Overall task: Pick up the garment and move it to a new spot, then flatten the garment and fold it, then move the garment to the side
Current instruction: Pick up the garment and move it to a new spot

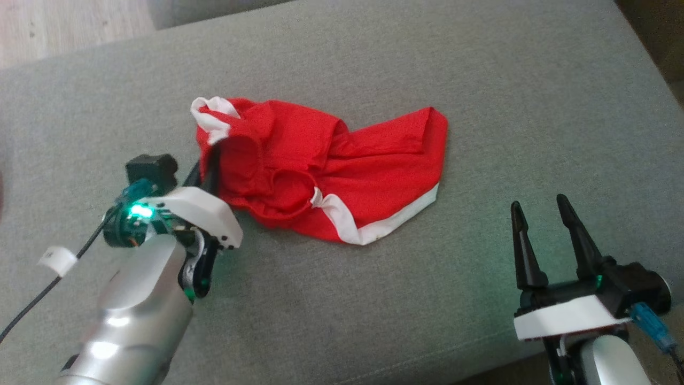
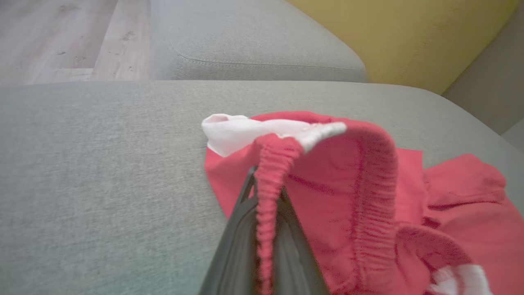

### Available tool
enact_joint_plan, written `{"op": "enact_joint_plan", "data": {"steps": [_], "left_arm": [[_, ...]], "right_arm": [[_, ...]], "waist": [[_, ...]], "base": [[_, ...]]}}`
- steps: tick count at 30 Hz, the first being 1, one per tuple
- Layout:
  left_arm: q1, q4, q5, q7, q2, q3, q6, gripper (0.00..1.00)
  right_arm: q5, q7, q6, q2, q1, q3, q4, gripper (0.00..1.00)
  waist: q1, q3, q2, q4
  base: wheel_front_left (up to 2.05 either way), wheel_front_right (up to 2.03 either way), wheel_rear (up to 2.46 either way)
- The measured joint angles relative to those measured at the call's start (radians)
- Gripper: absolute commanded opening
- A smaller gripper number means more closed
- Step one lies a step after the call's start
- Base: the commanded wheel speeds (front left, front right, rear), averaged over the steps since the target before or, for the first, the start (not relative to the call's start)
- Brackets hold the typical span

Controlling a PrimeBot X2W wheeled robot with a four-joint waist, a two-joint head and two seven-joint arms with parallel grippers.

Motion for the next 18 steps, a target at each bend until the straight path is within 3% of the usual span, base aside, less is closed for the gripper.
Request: {"op": "enact_joint_plan", "data": {"steps": [2,3,4,18], "left_arm": [[-0.001,0.035,-0.003,-0.033,-0.004,0.014,0.003,0.43],[-0.003,0.050,-0.003,-0.048,-0.006,0.016,0.006,0.85],[-0.004,0.066,-0.003,-0.059,-0.007,0.016,0.007,1.00],[-0.004,0.155,0.060,-0.169,-0.048,-0.038,-0.030,1.00]], "right_arm": [[0.000,-0.004,0.000,0.000,-0.001,-0.002,0.001,1.00],[0.000,-0.007,0.000,0.000,-0.004,-0.002,0.002,1.00],[0.000,-0.007,0.000,0.000,-0.010,-0.002,0.004,1.00],[-0.030,-0.003,0.000,0.000,-0.030,-0.035,0.028,1.00]], "waist": [[0.0000,0.015,0.0000,0.004],[0.0000,0.020,0.0000,0.008],[0.0000,0.024,0.0000,0.013],[-0.0003,-0.055,0.0000,0.114]], "base": [[0.00,0.00,0.00],[0.00,0.00,0.00],[0.00,0.00,0.00],[0.00,0.00,0.00]]}}
